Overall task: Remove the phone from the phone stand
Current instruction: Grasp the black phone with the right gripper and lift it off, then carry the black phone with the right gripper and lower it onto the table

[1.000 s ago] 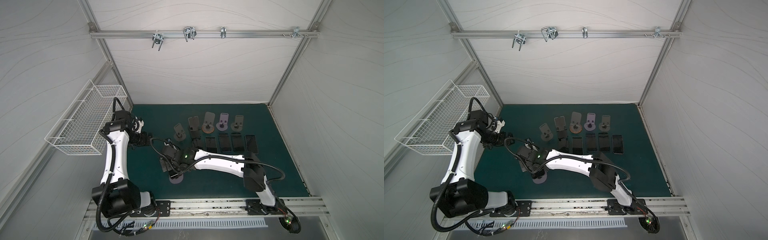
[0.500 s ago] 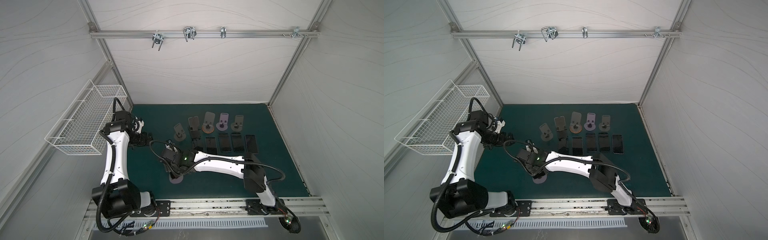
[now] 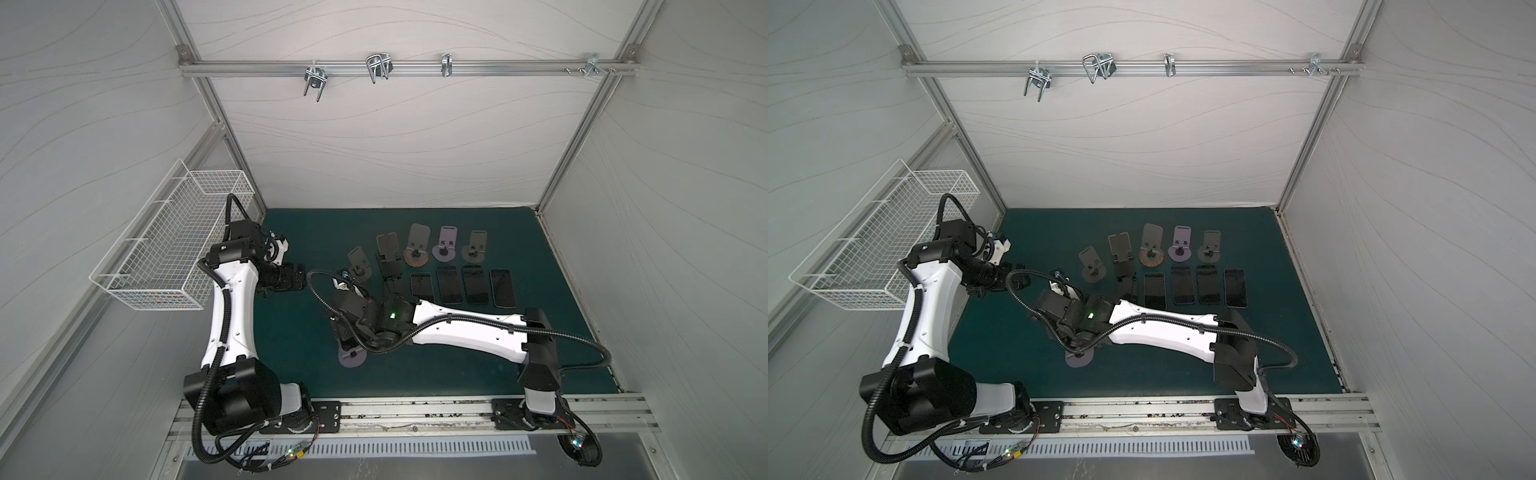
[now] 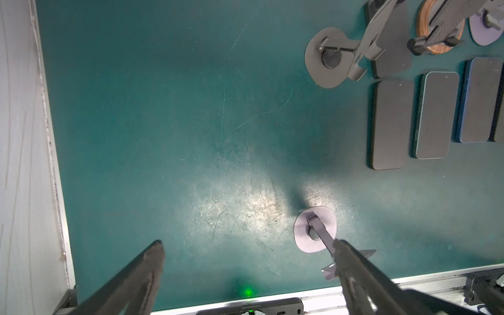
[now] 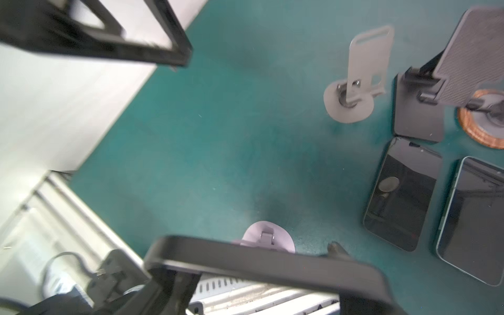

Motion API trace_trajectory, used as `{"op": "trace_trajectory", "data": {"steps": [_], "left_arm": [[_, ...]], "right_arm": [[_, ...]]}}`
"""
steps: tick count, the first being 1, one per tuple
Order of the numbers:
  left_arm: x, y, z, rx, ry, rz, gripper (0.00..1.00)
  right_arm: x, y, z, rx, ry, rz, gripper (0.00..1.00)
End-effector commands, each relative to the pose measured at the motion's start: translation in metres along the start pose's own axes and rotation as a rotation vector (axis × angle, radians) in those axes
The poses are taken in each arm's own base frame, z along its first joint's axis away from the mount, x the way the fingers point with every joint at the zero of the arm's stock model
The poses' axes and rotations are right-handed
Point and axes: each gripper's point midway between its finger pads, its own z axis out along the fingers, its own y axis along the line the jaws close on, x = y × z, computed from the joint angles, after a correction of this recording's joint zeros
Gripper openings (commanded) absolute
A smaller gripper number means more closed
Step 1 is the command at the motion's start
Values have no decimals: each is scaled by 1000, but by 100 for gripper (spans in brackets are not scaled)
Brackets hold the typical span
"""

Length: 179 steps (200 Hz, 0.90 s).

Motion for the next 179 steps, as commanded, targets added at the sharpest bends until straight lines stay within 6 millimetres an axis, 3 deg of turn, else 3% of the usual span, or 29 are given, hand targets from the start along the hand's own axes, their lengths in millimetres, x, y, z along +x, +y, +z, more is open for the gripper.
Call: {"op": "trace_trajectory", "data": {"steps": [1, 39, 71, 135, 179], "left_arm": [[-8, -3, -9, 17, -30, 17, 98], [-11, -5, -11, 26, -35, 16, 98], [-14, -7, -8, 47, -34, 14, 98], [-16, -15, -4, 107, -12, 19, 98], [-18, -16, 1, 129, -10, 22, 98]], "right_arm": [[-13, -8, -22, -17, -37, 12, 64], [-6, -55, -32, 28, 22, 87, 63], [13, -109, -41, 104, 93, 178, 62], [86, -220, -61, 229, 318, 328, 61], [138, -274, -76, 290, 451, 424, 61]]}}
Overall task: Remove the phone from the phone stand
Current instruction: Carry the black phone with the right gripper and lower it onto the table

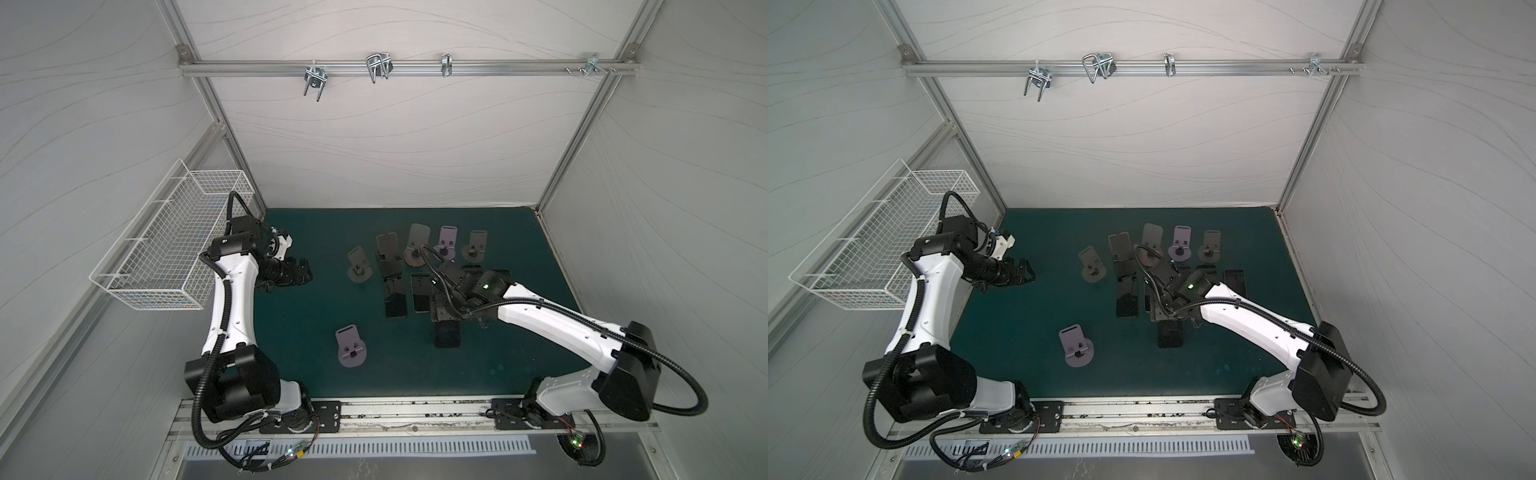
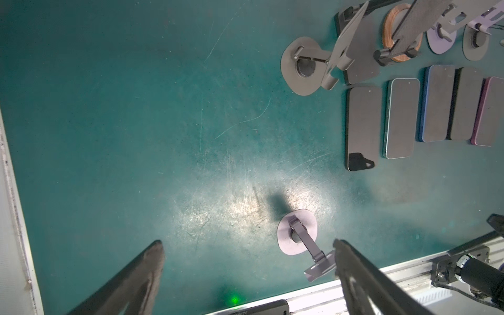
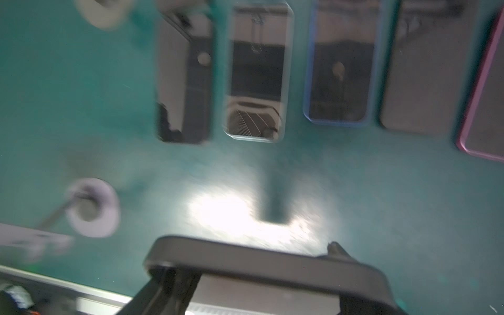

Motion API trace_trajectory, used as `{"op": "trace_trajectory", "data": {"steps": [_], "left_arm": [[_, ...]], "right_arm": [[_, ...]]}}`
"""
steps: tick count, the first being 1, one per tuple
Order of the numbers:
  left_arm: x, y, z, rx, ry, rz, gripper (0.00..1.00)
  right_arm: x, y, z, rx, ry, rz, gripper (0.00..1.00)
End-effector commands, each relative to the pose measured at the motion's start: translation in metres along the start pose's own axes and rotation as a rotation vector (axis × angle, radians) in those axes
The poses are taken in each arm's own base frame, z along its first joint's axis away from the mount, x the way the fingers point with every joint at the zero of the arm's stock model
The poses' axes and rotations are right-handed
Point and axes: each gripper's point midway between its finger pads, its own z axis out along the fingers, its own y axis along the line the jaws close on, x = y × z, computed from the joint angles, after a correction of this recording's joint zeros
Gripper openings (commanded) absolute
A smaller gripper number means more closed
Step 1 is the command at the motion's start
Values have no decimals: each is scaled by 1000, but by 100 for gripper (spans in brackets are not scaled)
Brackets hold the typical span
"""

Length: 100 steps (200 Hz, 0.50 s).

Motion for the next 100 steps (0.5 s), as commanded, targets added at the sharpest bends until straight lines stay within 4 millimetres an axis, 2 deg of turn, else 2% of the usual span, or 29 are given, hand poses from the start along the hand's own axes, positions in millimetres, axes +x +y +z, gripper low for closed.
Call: {"op": "trace_trajectory", "data": {"steps": [1, 52, 79, 100], "left_arm": [[-8, -4, -5, 31, -19, 26, 98], [-10, -3, 0, 38, -18, 38, 98], [-14, -2, 7, 47, -35, 44, 98], [-13, -1, 12, 56, -22, 32, 98]], "right_arm": [[20, -31, -1, 5, 91, 48, 61], [45, -90, 13, 41, 215, 128, 61], [53, -107, 23, 58, 297, 137, 61], [54, -113, 32, 68, 330, 138, 61]]}}
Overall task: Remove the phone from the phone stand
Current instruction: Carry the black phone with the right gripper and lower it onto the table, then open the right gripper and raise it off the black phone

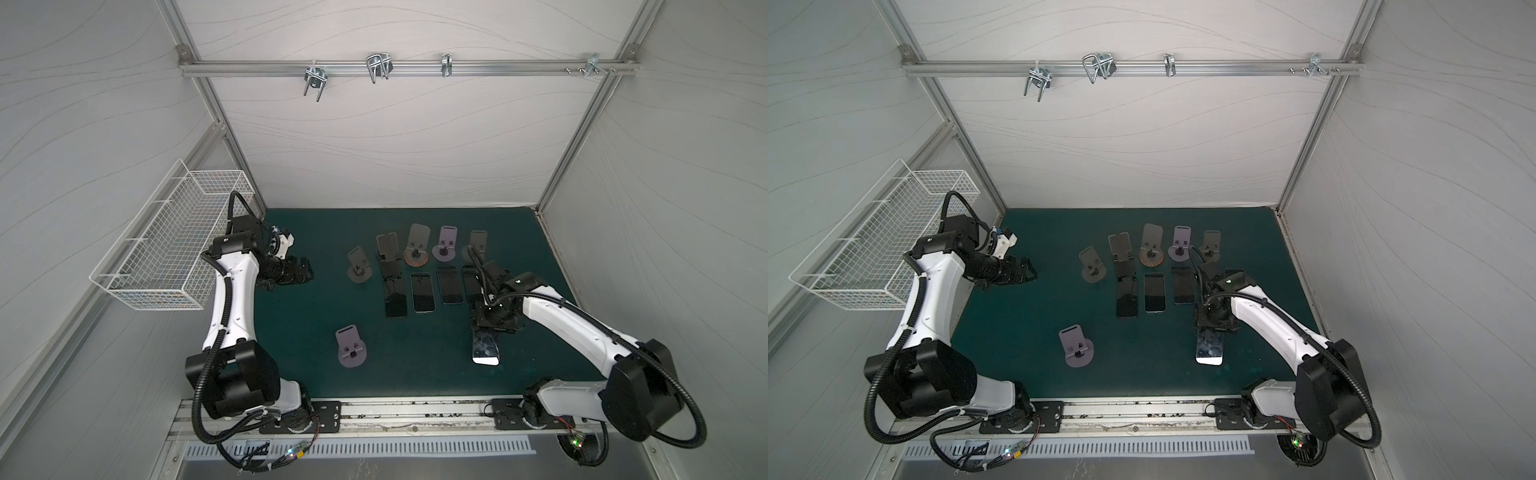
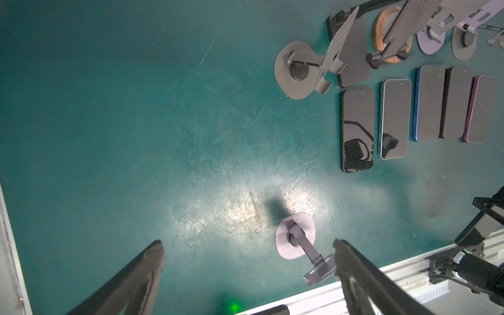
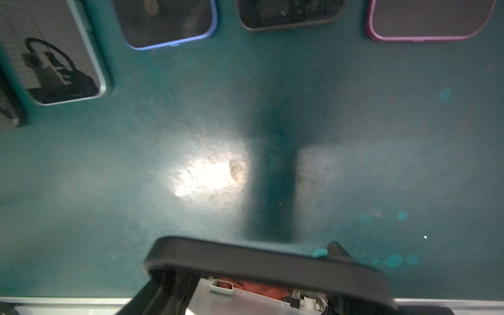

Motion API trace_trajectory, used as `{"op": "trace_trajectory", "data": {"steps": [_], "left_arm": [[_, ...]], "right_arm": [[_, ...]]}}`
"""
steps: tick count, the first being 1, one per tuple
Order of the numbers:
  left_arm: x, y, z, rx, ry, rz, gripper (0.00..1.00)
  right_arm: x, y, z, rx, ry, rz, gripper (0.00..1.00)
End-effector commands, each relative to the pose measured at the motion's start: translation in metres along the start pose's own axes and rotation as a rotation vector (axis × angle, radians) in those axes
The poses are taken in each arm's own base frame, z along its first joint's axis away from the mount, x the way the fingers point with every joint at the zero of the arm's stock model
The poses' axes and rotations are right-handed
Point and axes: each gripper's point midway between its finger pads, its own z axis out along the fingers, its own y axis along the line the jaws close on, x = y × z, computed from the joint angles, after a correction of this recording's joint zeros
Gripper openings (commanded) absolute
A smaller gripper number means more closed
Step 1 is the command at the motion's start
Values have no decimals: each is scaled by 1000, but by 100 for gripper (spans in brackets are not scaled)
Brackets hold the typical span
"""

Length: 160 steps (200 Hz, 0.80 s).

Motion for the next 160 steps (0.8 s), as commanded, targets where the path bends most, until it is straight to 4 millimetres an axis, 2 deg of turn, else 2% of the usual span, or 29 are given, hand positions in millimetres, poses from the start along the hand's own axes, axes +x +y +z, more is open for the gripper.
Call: {"op": "trace_trajectory", "data": {"steps": [1, 51, 122, 160], "left_arm": [[-6, 0, 7, 31, -9, 13, 98], [-3, 3, 17, 34, 4, 9, 98], [-4, 5, 23, 43, 11, 4, 98], [-3, 6, 27, 47, 10, 5, 98]], "right_arm": [[9, -5, 8, 0, 83, -39, 62], [13, 0, 36, -36, 151, -17, 62], [15, -14, 68, 54, 201, -42, 66], [15, -18, 74, 87, 230, -44, 69]]}}
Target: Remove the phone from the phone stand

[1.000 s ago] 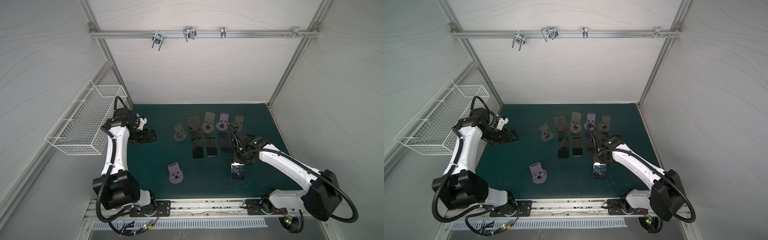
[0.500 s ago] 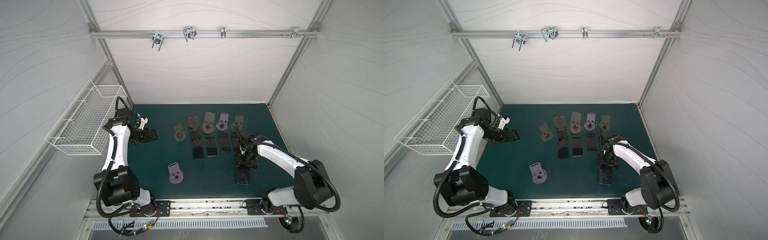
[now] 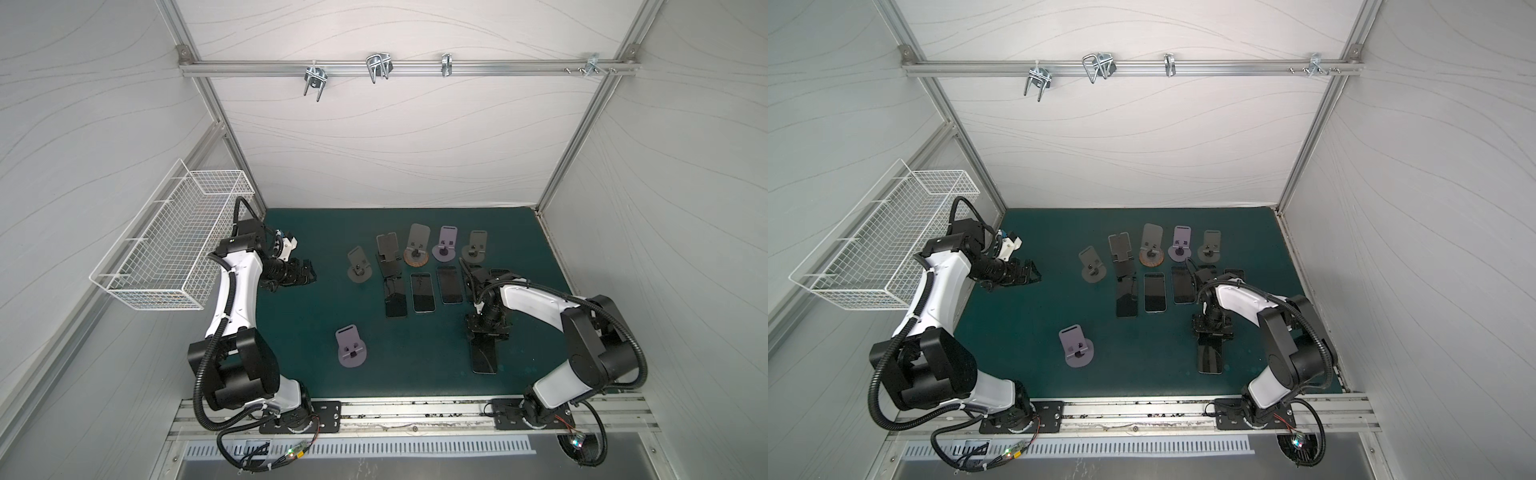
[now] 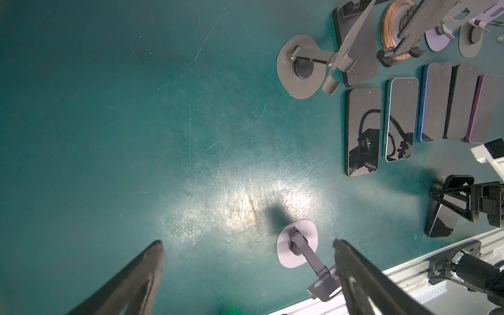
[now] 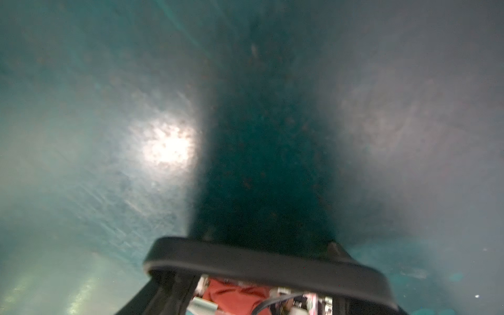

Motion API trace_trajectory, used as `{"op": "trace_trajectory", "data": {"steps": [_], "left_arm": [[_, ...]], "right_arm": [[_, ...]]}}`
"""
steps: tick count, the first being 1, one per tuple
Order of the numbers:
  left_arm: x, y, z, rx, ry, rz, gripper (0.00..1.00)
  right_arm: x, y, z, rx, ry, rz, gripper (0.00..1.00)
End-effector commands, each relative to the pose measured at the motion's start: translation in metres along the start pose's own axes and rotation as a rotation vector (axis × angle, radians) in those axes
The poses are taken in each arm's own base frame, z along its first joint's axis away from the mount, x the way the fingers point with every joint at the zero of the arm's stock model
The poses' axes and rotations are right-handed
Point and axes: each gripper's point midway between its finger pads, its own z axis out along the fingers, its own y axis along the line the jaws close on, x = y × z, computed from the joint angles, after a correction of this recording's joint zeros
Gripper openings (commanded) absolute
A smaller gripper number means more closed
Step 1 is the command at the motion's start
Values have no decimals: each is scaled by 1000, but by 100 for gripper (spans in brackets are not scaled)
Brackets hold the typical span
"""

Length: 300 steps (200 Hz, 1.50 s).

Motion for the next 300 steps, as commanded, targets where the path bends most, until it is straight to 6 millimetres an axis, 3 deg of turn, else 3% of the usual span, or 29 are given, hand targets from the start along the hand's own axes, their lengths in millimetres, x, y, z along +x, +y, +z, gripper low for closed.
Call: {"op": "trace_trajectory", "data": {"steps": [1, 56, 118, 141, 169, 198, 230, 270, 300], "left_arm": [[-5, -1, 2, 19, -17, 16, 98], [-2, 0, 3, 18, -2, 16, 98], [3, -5, -1, 37, 18, 34, 98], [2, -9, -4, 51, 15, 40, 98], [4, -11, -6, 53, 12, 46, 98], [2, -8, -9, 3, 16, 74, 98], [1, -20, -10, -1, 10, 135, 98], [14, -55, -2, 32, 61, 291, 98], [33, -78, 2, 72, 128, 410, 98]], "right_arm": [[3, -8, 6, 38, 32, -6, 69], [5, -9, 7, 51, 50, 7, 78], [-7, 1, -21, -9, -55, 19, 89], [-20, 2, -53, -20, -181, 27, 92], [-39, 2, -109, -59, -430, 32, 99], [-49, -18, -172, -20, -735, 50, 99], [-48, -34, -239, 0, -1085, 10, 99], [-55, -49, -268, 99, -1436, -52, 99], [-70, -60, -238, 170, -1439, -91, 99]]}}
